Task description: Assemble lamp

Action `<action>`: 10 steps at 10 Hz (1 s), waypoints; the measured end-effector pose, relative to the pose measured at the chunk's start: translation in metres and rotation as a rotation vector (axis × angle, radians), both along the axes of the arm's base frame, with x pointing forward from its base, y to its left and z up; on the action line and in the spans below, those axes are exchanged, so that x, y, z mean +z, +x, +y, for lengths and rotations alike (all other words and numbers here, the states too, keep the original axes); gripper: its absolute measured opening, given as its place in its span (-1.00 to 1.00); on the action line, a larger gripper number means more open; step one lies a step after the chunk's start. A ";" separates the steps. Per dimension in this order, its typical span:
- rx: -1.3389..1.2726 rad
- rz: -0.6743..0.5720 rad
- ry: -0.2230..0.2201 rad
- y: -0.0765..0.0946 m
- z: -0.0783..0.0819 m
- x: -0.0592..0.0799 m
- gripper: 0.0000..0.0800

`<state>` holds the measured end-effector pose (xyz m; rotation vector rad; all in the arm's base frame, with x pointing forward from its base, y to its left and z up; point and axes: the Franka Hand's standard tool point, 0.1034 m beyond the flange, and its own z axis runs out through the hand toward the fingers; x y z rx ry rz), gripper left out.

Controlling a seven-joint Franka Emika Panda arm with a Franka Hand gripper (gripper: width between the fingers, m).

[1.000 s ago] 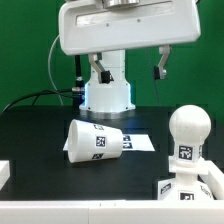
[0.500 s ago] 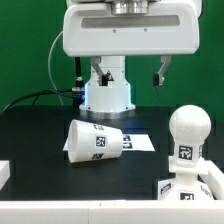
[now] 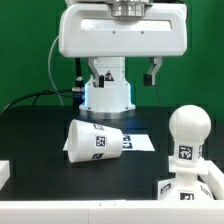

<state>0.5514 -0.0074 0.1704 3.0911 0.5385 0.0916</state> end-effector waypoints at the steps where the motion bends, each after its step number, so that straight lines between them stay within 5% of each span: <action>1: 0.062 -0.005 -0.004 -0.001 0.000 -0.002 0.75; 5: 0.317 -0.043 -0.065 -0.053 0.016 -0.061 0.75; 10: 0.630 -0.025 -0.088 -0.052 0.011 -0.059 0.75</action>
Offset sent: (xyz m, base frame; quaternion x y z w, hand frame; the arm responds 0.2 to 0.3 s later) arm -0.0508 0.0180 -0.0520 -0.0777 0.0068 -0.2289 0.9703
